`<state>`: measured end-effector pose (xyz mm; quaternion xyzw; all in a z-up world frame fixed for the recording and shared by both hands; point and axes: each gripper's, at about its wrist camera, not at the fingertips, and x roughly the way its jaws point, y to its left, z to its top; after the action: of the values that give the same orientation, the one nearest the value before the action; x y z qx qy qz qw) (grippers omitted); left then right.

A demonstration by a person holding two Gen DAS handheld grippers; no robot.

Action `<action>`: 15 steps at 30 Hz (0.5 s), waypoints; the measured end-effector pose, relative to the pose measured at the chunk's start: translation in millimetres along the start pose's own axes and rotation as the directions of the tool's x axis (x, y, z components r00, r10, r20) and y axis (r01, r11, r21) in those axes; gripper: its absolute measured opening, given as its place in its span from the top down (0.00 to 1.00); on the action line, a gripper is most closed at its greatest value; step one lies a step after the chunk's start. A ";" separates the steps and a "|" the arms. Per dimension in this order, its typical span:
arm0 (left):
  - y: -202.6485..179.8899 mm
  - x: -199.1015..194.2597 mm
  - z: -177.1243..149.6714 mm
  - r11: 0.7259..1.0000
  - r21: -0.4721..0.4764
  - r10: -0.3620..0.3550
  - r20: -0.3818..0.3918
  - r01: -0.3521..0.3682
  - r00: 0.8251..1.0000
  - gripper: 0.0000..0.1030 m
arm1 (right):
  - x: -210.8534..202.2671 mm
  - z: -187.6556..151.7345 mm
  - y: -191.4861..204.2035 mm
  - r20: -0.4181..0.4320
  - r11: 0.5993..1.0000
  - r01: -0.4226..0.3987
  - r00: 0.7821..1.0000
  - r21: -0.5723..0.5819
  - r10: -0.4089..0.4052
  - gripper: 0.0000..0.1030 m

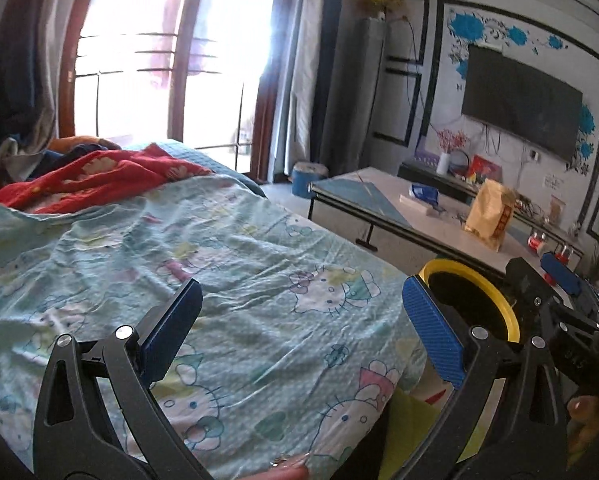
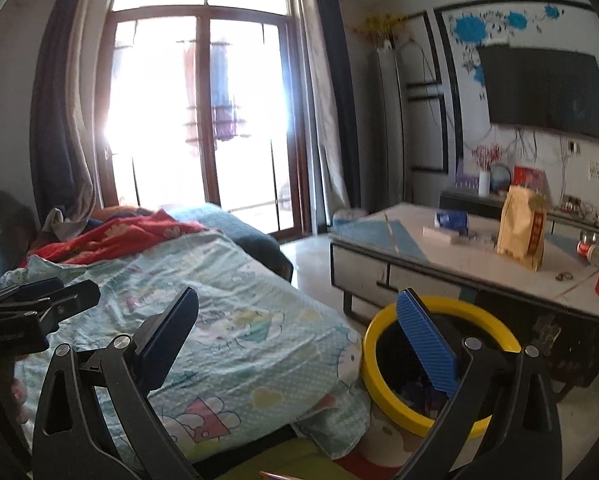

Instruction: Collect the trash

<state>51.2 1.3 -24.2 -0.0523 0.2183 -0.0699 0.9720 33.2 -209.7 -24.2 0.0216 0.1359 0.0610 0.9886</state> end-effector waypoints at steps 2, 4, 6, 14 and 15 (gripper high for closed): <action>-0.1 -5.1 -2.7 1.000 0.004 0.012 0.029 -0.013 0.999 0.11 | -6.4 -0.8 1.5 0.032 1.000 0.010 0.999 -0.015 -0.010 0.06; -0.4 -8.7 -4.2 1.000 0.007 -0.002 0.048 0.001 0.999 0.11 | -12.3 -2.5 2.5 0.054 0.999 0.018 0.998 -0.027 -0.017 0.06; -1.9 -10.8 -4.2 1.000 0.015 -0.011 0.062 0.010 0.998 0.11 | -15.5 -3.8 3.2 0.055 0.999 0.029 0.998 -0.036 -0.027 0.06; -6.2 -11.0 -6.9 0.999 0.024 -0.032 0.065 0.030 0.997 0.11 | -17.3 -5.9 1.6 0.048 0.999 0.043 0.998 -0.027 -0.042 0.06; -6.6 -11.2 -7.3 0.999 0.025 -0.034 0.065 0.032 0.997 0.11 | -16.7 -5.9 1.7 0.046 0.999 0.044 0.998 -0.027 -0.043 0.06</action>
<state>37.3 -4.0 -25.3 -0.0466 0.1845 -0.0867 0.9779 15.5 -209.9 -25.3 0.0060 0.1131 0.0408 0.9927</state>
